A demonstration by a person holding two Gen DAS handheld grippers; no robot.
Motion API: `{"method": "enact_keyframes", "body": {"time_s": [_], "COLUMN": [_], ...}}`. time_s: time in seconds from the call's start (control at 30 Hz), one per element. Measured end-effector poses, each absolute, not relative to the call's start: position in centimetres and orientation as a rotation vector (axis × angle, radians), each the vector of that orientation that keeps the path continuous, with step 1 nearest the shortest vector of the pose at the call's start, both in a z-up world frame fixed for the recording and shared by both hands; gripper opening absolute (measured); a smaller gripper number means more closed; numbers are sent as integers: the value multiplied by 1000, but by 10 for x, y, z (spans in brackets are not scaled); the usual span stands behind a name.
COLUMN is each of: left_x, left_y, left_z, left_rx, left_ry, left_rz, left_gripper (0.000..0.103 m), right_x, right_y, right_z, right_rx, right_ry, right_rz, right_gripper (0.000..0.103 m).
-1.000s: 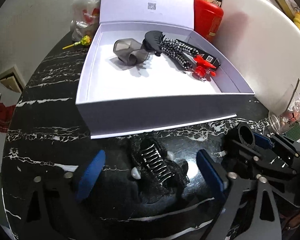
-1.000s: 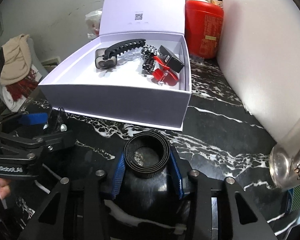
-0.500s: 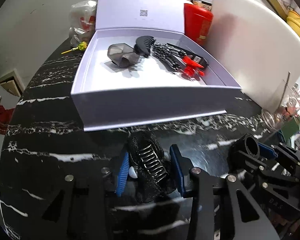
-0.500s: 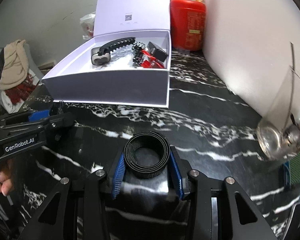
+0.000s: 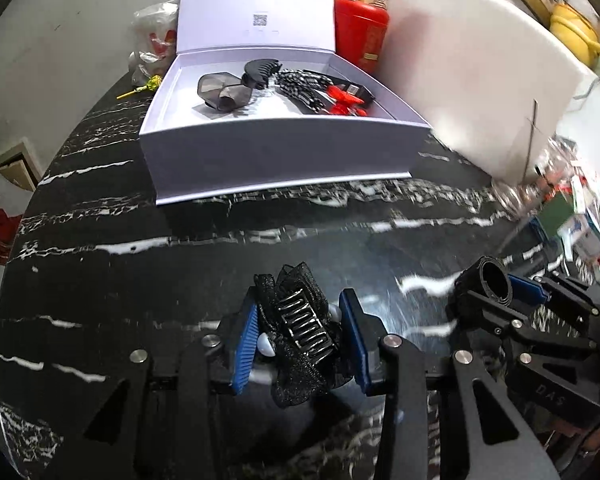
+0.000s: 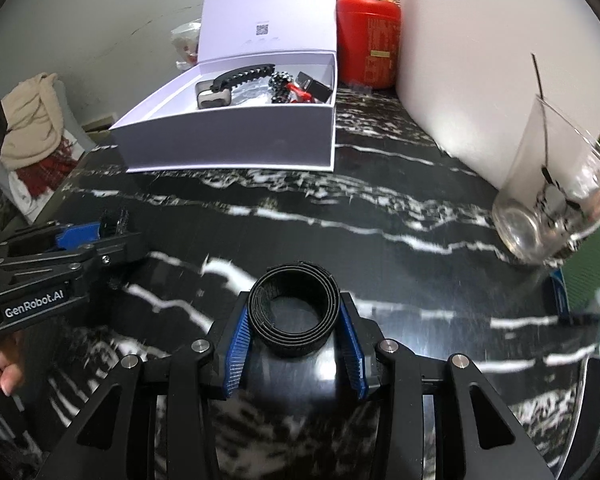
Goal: Organize rigid objects
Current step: 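Lift the mesh hair clip and rubber ring with both tools off the table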
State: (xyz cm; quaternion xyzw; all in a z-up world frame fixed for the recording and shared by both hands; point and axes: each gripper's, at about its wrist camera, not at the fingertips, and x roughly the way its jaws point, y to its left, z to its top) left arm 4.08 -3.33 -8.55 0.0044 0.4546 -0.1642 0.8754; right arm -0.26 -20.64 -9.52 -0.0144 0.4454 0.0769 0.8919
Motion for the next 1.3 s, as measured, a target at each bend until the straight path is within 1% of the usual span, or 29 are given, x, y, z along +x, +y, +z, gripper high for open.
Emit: {"method": "enact_keyframes", "body": {"time_s": [0.17,0.37,0.43,0.5,0.53,0.57,0.73,0.83,0.87,0.9,1.3], "left_x": [24,16,16,15,15,14,8,4,3,2,2], "left_y": [-37,-34,-35,-36,-37,-38,-39,-36,-37,-37,-34], "left_z": [-86,-87,-87,-87,-87,-87,-88,-88,-89,-89,-86], "left_rx": [70,77,78,80,89,97,97,83,94,104,71], "left_ry": [931,919,922,926,927,927,902,886,882,877,890], "left_rz": [-367,-348,-337,-327,-321,-318,-314,-317,-312,-310,-336], "left_gripper": [39,39,39,39,40,40,41,41,41,41,39], "right_x": [-22,-34,-35,-35,-35,-35,-36,-36,-36,-37,-38], "right_y": [-205,-206,-207,-207,-207,-206,-203,-203,-202,-201,-199], "right_z": [-95,-96,-96,-97,-97,-97,-99,-100,-100,-99,-98], "right_rx": [-46,-30,-21,-4,-2,-5,-42,-50,-63,-69,-76], "right_ry": [925,895,890,885,884,883,874,870,868,863,878], "right_rz": [144,129,122,125,127,128,108,95,87,97,110], "right_gripper": [41,43,48,59,61,62,62,61,52,41,40]}}
